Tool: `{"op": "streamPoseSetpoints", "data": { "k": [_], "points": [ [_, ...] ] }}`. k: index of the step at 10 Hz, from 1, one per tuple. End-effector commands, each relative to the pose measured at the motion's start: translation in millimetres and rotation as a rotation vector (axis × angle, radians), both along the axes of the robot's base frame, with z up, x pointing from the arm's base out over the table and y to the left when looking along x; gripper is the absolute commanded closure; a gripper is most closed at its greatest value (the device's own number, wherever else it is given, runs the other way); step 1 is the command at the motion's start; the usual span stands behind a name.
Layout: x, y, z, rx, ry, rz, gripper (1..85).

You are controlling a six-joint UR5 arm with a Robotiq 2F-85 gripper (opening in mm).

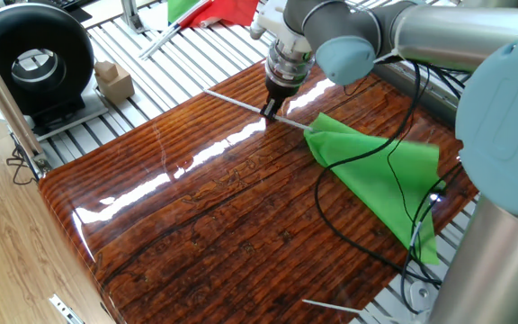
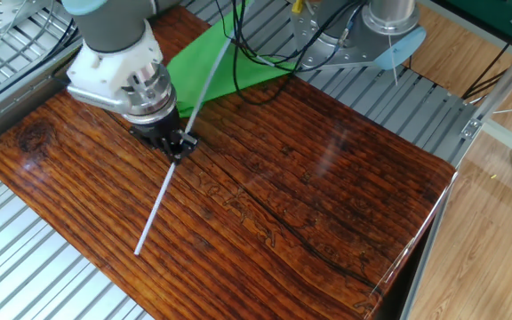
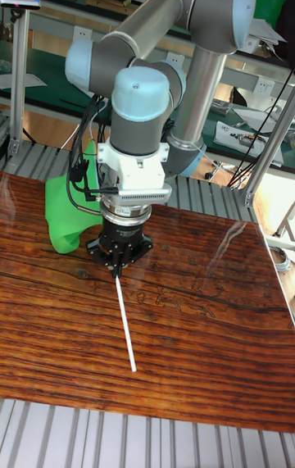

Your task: Wave the flag

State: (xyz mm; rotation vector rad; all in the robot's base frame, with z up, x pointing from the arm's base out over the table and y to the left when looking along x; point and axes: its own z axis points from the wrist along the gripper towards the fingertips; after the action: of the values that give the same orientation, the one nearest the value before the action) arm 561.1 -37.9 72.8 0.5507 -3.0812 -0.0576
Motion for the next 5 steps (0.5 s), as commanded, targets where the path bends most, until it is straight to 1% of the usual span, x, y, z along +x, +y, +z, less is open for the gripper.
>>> {"op": "streamPoseSetpoints", "data": {
  "k": [1, 2, 4, 5],
  "points": [
    [35.6, -54.9, 14.6, -0.259, -0.118, 0.279, 84.7],
    [48.1, -64.2, 21.3, -0.333, -0.151, 0.362, 84.7],
    [68.9, -75.9, 31.7, -0.42, -0.207, 0.487, 84.7],
    [80.2, -85.9, 40.8, -0.487, -0.229, 0.555, 84.7]
  ]
}}
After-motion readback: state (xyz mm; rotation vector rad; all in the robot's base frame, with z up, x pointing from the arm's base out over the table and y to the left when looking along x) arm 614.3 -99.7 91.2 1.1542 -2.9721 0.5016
